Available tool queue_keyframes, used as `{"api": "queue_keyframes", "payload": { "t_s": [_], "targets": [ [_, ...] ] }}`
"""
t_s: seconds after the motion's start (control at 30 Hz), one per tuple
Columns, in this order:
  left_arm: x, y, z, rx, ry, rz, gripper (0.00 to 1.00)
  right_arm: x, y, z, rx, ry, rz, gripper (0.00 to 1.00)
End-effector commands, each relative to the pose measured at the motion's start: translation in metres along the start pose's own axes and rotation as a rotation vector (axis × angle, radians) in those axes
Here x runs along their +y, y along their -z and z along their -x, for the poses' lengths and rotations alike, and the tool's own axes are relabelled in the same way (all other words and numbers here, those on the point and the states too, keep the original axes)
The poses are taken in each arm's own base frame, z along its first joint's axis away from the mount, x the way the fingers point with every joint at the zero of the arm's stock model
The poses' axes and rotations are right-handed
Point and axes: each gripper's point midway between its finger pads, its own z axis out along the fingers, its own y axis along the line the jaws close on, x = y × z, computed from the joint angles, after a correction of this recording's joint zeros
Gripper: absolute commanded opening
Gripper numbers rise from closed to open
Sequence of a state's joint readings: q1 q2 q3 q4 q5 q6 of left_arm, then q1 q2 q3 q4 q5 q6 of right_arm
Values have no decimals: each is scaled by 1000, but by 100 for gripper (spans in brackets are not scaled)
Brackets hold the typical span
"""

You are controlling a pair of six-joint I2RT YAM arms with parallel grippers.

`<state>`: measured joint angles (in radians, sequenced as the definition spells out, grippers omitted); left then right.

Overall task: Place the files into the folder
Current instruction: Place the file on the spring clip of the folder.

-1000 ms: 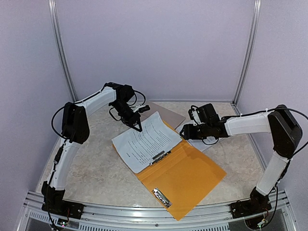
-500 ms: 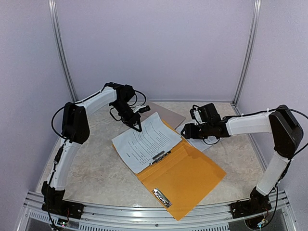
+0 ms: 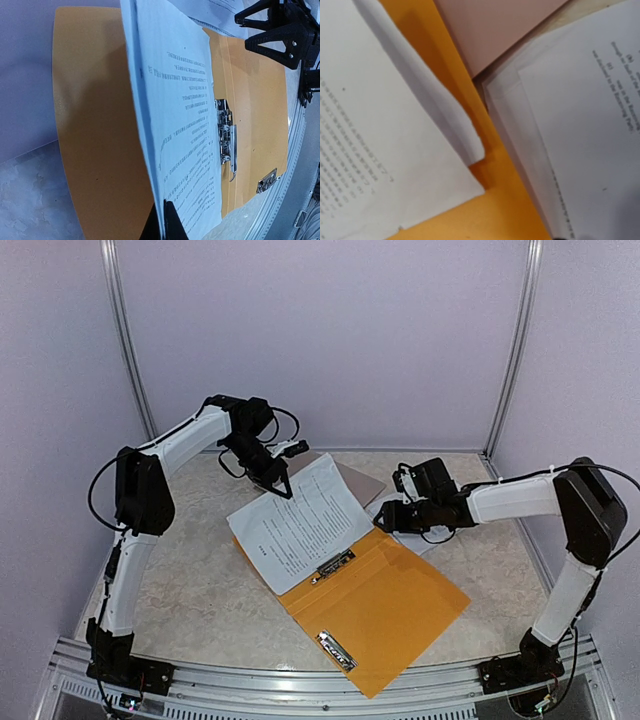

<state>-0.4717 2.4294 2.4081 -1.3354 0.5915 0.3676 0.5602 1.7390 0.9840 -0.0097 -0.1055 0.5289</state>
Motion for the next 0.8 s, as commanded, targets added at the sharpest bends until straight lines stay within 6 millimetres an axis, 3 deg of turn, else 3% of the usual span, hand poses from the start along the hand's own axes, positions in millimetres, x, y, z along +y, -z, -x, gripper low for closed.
{"api": "queue_keyframes", "payload": {
  "t_s": [0.0,0.37,0.77],
  "targets": [
    [-8,-6,-5,26,-8,-23,0,-7,-7,-9,26,-16,-6,60],
    [-12,-22,-10,61,-7,-49,0,-5,-15,-11,45,-16,5,60],
    [-2,-34,-17,88,13,-41,0,-6,-17,-7,39,-12,1,60]
  ]
}}
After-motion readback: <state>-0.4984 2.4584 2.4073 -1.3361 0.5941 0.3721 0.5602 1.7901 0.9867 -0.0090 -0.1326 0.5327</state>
